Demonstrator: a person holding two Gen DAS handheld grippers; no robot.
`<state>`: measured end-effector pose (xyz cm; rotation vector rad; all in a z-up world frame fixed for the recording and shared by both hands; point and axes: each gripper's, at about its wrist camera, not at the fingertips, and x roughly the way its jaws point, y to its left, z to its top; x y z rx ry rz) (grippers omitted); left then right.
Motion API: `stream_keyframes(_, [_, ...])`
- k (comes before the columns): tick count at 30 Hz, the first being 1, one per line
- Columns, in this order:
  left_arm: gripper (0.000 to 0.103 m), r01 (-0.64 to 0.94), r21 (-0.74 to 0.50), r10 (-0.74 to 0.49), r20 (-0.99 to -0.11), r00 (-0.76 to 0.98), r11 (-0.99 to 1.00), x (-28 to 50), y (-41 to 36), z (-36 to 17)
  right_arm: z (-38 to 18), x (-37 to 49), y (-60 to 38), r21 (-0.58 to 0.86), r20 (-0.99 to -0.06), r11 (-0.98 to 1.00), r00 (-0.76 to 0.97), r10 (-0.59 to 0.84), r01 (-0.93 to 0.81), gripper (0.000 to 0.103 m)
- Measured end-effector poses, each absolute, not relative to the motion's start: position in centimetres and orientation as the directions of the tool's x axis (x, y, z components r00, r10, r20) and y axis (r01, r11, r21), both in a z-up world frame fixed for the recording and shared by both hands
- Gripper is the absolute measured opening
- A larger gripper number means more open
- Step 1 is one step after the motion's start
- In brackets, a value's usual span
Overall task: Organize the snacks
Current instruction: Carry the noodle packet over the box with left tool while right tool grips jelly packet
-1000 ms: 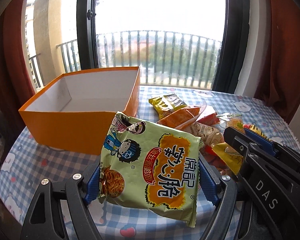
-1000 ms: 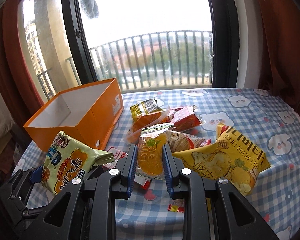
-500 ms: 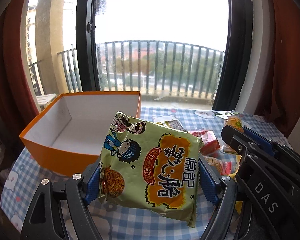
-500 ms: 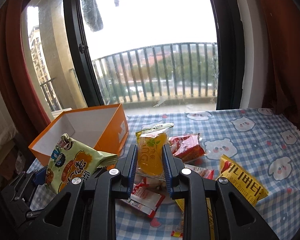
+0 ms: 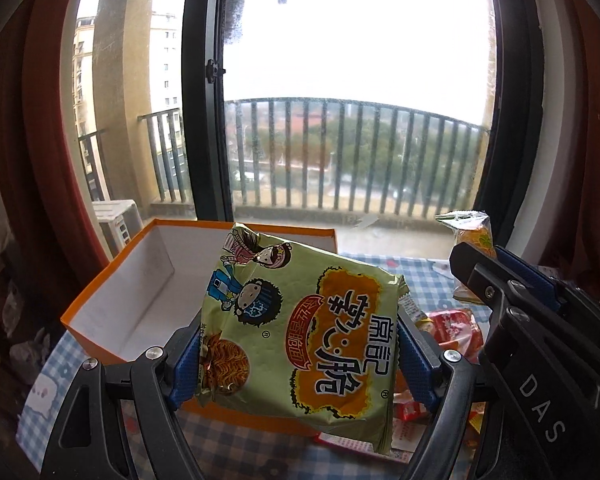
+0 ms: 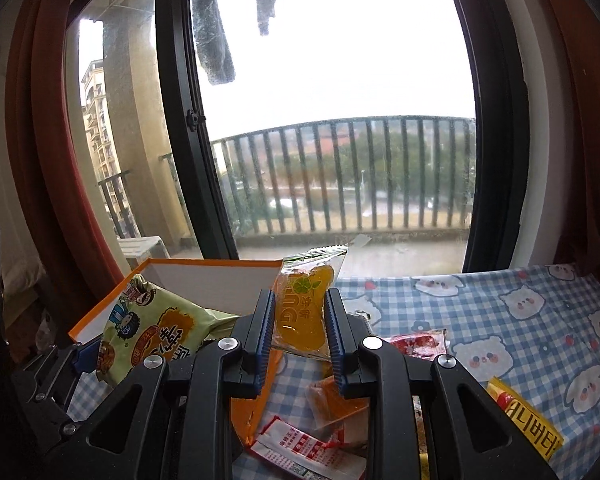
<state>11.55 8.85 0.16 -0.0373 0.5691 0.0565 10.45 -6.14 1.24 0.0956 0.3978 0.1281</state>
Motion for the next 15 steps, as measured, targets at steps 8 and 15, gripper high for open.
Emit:
stream_keyframes(8, [0.083, -0.118, 0.022, 0.111, -0.547, 0.830, 0.993, 13.8, 11.1, 0.1, 1.4, 13.4, -3.1, 0.129, -0.377, 0.975, 0.900, 0.217, -0.181, 0.028])
stream_keyframes(15, [0.083, -0.210, 0.031, 0.186, -0.597, 0.780, 0.977, 16.2, 13.4, -1.1, 1.0, 16.7, -0.2, 0.100, -0.383, 0.973, 0.894, 0.230, -0.208, 0.028])
